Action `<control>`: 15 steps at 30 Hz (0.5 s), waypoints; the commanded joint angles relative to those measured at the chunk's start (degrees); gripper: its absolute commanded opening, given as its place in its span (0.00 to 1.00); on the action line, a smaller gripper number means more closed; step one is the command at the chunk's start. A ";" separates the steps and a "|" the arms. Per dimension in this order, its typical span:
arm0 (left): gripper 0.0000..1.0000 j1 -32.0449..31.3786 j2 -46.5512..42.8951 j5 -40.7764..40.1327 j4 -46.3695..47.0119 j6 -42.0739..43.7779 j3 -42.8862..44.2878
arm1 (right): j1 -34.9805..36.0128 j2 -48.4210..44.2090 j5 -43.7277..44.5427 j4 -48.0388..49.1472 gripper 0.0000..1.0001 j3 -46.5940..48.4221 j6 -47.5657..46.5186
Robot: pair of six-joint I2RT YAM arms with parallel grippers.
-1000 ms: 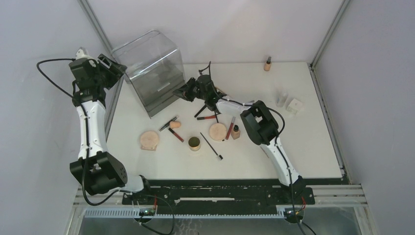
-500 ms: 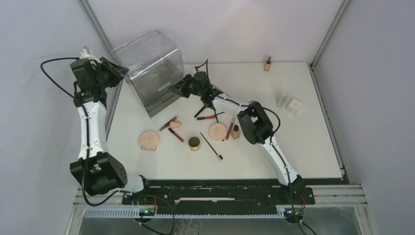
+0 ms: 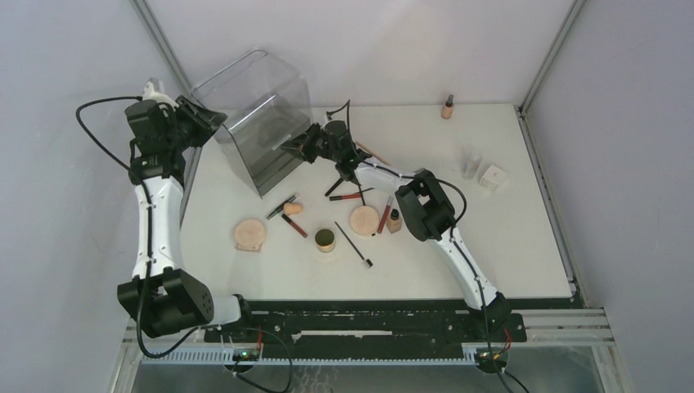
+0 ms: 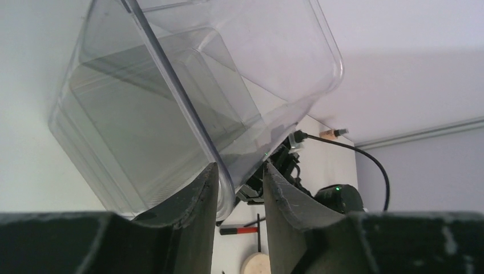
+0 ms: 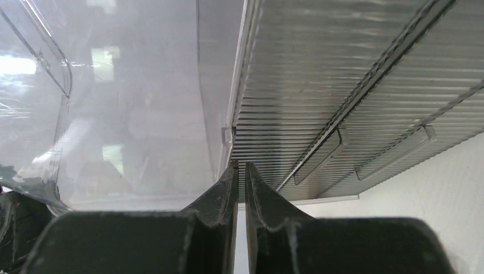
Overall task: Organize the makeup
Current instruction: Open the storage box at the center of the board.
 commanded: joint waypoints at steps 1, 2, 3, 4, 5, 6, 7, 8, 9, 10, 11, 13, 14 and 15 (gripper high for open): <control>0.40 -2.23 -2.92 5.30 3.66 -2.69 -0.38 | -0.15 0.23 0.69 7.23 0.16 0.95 2.37; 0.41 -2.48 -3.54 5.00 3.43 -2.59 0.01 | -0.15 0.26 0.77 8.01 0.16 0.75 2.37; 0.43 -2.64 -4.13 4.62 2.99 -2.35 0.57 | -0.15 0.22 0.93 8.86 0.16 0.42 2.56; 0.46 -2.69 -4.82 4.19 2.44 -2.02 1.09 | -0.15 0.26 1.05 9.75 0.17 0.21 2.89; 0.49 -2.71 -5.44 3.53 1.66 -1.41 1.78 | -0.15 0.34 1.05 11.42 0.17 -0.16 3.24; 0.52 -2.78 -6.06 2.69 0.60 -0.74 2.48 | -0.15 0.38 1.02 13.07 0.17 -0.55 3.52; 0.53 -2.73 -6.64 1.84 -0.54 0.08 3.20 | -0.15 0.43 0.97 14.46 0.17 -0.77 3.71; 0.55 -2.70 -7.19 0.90 -1.44 0.82 3.68 | -0.15 0.34 0.92 15.59 0.17 -1.04 3.73; 0.56 -2.71 -7.77 0.05 -2.12 1.35 3.89 | -0.15 0.12 0.80 16.70 0.17 -1.33 3.62; 0.58 -2.70 -8.22 -0.68 -2.61 1.65 3.98 | -0.15 -0.18 0.85 17.67 0.17 -1.74 3.52; 0.61 -2.70 -8.75 -1.06 -2.93 2.03 4.01 | -0.15 -0.63 0.94 18.71 0.17 -2.27 3.44; 0.65 -2.63 -9.17 -1.33 -3.30 2.33 3.83 | -0.15 -1.50 1.07 21.06 0.17 -3.47 3.23; 0.67 -2.69 -9.18 -1.25 -3.36 2.49 3.71 | -0.15 -1.92 1.03 22.11 0.17 -3.91 3.04; 0.69 -2.70 -9.22 -0.97 -3.41 2.62 3.56 | -0.15 -2.37 0.92 23.32 0.17 -4.23 2.77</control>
